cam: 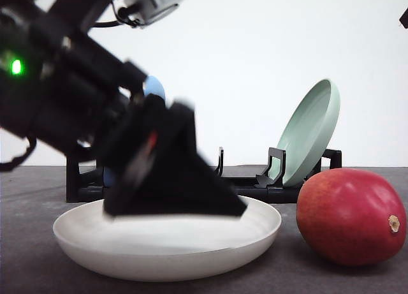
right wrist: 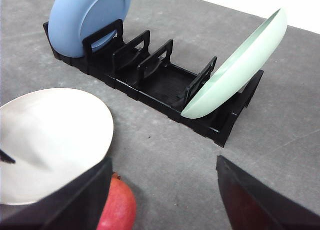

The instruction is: Place pomegranate in white plate

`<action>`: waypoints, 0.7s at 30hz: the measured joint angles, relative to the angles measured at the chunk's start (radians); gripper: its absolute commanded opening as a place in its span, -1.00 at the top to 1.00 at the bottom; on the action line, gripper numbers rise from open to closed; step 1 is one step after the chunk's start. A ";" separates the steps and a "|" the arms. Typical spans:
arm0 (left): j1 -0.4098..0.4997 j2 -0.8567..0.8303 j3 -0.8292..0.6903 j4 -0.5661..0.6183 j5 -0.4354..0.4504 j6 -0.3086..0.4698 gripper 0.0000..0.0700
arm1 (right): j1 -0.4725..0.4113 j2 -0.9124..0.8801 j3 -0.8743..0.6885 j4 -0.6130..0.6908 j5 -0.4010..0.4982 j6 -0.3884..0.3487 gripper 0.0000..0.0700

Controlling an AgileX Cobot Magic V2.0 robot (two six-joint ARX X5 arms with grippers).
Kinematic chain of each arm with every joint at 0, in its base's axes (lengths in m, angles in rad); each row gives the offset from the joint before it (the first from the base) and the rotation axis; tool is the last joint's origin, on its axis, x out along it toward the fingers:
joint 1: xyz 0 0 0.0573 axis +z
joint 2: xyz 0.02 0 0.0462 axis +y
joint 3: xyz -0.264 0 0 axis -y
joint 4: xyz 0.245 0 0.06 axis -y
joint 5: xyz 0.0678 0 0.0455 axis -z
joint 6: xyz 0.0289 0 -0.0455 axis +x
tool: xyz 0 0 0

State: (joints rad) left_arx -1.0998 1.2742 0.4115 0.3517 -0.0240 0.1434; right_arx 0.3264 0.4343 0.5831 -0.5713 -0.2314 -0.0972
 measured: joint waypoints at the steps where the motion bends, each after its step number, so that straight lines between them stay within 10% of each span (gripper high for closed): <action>1: 0.008 -0.020 0.003 -0.020 0.000 -0.054 -0.27 | 0.000 0.000 0.000 0.000 0.000 0.000 -0.20; 9: 0.135 -0.213 0.075 -0.358 0.080 -0.398 -0.25 | 0.000 0.000 0.000 0.000 0.000 0.000 -0.21; 21: 0.470 -0.499 0.102 -0.695 0.082 -0.430 -0.24 | 0.000 0.000 0.000 0.000 -0.004 0.052 -0.20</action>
State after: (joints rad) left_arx -0.6296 0.7754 0.5134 -0.3434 0.0582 -0.2863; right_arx 0.3264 0.4343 0.5831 -0.5714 -0.2356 -0.0455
